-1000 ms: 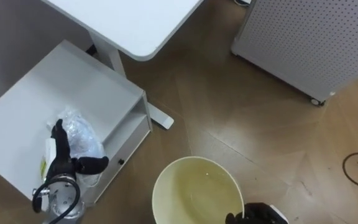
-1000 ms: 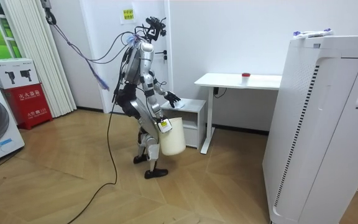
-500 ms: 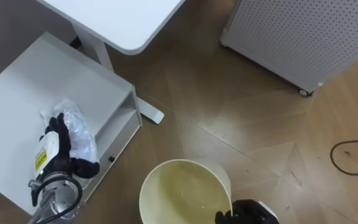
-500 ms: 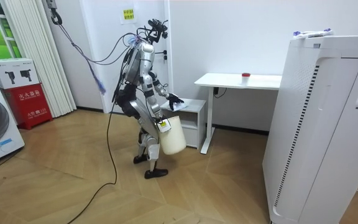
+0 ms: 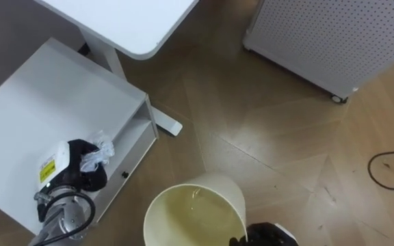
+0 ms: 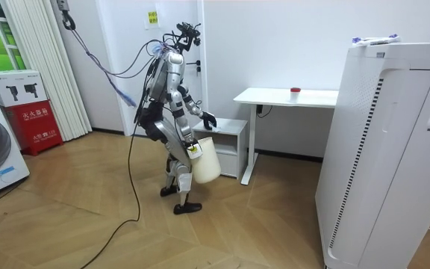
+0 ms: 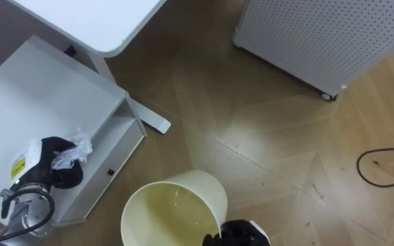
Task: Pick garbage
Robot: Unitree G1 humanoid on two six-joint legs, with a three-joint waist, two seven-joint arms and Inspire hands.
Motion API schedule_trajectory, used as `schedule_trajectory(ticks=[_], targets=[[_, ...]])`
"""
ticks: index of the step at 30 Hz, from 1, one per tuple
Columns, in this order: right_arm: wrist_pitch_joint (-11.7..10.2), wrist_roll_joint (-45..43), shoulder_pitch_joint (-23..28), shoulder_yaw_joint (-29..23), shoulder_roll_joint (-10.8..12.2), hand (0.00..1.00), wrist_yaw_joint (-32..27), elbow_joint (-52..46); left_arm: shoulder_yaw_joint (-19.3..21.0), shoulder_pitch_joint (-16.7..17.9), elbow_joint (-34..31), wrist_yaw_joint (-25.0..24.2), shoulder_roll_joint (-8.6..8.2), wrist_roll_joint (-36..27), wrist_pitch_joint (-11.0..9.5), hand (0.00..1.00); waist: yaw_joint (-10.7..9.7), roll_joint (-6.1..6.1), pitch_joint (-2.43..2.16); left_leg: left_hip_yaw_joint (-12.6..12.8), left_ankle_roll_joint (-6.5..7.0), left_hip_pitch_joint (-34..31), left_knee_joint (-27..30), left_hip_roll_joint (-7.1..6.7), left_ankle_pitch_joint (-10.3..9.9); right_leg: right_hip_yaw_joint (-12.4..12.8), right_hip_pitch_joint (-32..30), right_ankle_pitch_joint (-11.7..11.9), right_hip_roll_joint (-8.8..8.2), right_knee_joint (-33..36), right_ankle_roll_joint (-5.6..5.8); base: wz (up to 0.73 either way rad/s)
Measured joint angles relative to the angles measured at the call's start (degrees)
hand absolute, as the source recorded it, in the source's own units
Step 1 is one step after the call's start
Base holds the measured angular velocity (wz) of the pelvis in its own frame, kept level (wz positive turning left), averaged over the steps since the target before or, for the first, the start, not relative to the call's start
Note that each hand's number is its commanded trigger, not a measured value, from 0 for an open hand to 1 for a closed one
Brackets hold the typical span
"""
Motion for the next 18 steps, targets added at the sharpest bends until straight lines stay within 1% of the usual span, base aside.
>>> schedule_trajectory(ticks=[4,6,10,12,13,15,16,18], targets=[[0.0,-0.2,-0.6,0.0,0.0,1.00,0.4,0.2,0.0,0.2,-0.1,-0.1,-0.01,0.0,-0.2,1.00,0.3,-0.41,-0.03,0.6,0.01,0.3,0.0,0.05,0.0,0.4,0.1,0.0,0.09,0.2,-0.01,-0.02],[-0.1,-0.3,-1.3,0.0,0.0,1.00,0.4,0.5,0.0,0.8,-0.2,0.0,-0.05,0.0,-0.5,1.00,0.3,-0.55,-0.02,0.9,0.07,0.7,0.0,0.05,-0.1,0.9,0.1,0.0,0.15,0.5,0.03,-0.05],[-0.3,-0.3,-1.7,0.0,-0.1,1.00,0.1,0.9,0.0,2.5,-1.4,0.2,-0.40,-0.1,-1.6,1.00,0.6,-0.55,-0.02,1.2,0.09,0.9,0.0,0.09,-0.1,0.9,0.1,0.0,0.07,0.6,0.03,-0.01],[-1.4,-0.3,-1.8,0.0,0.0,1.00,0.0,1.9,-0.1,3.2,-1.5,0.2,-1.90,-0.1,-1.8,1.00,1.2,-0.55,-0.02,1.1,0.09,0.9,0.1,0.08,-0.1,0.8,0.1,0.0,0.02,0.6,0.03,0.00],[-1.6,-0.3,-1.9,0.0,0.0,1.00,0.0,2.0,-0.1,3.3,-1.6,0.2,-2.32,-0.1,-1.8,1.00,1.3,-0.55,-0.02,1.1,0.09,0.9,0.1,0.08,-0.1,0.8,0.1,0.0,0.01,0.6,0.03,0.00],[-2.2,-0.1,-2.1,0.0,0.1,1.00,0.0,2.6,-1.4,4.3,-2.2,0.1,-3.55,-0.6,-3.0,1.00,1.7,-0.61,-0.04,1.1,0.12,0.8,0.2,0.06,-0.1,0.8,0.1,0.0,-0.04,0.7,0.03,0.00],[-2.3,-0.2,-2.1,0.0,0.1,1.00,0.0,2.6,-1.8,4.8,-2.7,0.1,-3.83,-0.7,-3.2,1.00,1.8,-0.63,-0.05,1.2,0.14,0.8,0.2,0.06,-0.1,0.8,0.1,0.0,-0.03,0.7,0.03,0.00],[-2.4,-0.3,-2.0,-0.1,0.3,1.00,0.0,2.7,-3.2,7.1,-5.0,-0.1,-5.23,-0.8,-3.9,1.00,1.8,-0.90,-0.13,1.2,0.21,0.8,0.3,0.06,-0.2,0.8,0.0,0.0,-0.03,0.7,0.03,0.00]])
